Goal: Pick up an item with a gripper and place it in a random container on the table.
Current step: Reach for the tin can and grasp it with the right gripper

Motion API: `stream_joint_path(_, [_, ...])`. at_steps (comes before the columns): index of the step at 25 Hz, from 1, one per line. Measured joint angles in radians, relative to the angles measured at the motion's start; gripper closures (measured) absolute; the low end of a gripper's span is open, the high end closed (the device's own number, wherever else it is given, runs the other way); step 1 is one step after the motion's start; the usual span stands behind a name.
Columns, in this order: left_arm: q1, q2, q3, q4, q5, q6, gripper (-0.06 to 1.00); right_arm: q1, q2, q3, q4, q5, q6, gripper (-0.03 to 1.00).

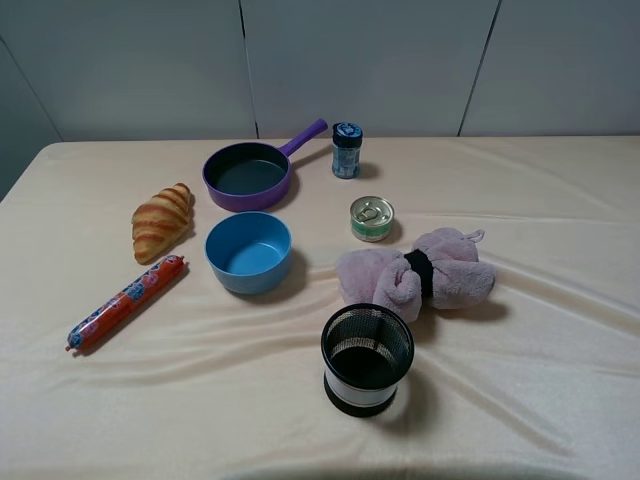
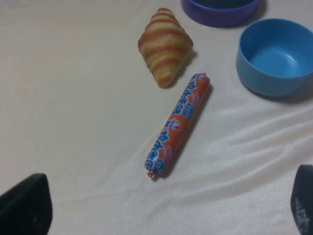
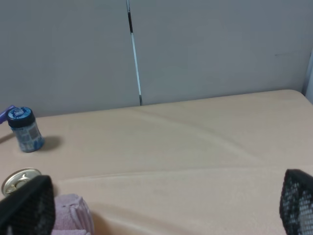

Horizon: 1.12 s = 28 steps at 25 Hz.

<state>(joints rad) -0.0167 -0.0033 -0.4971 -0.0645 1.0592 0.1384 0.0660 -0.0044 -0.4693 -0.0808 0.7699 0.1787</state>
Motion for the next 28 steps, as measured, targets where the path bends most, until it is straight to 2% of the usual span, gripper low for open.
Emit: stream_joint_path(28, [0.0, 0.0, 0.0, 0.0, 0.0, 0.0, -0.05, 0.0, 0.0, 0.0, 0.0, 0.0, 0.0, 0.27])
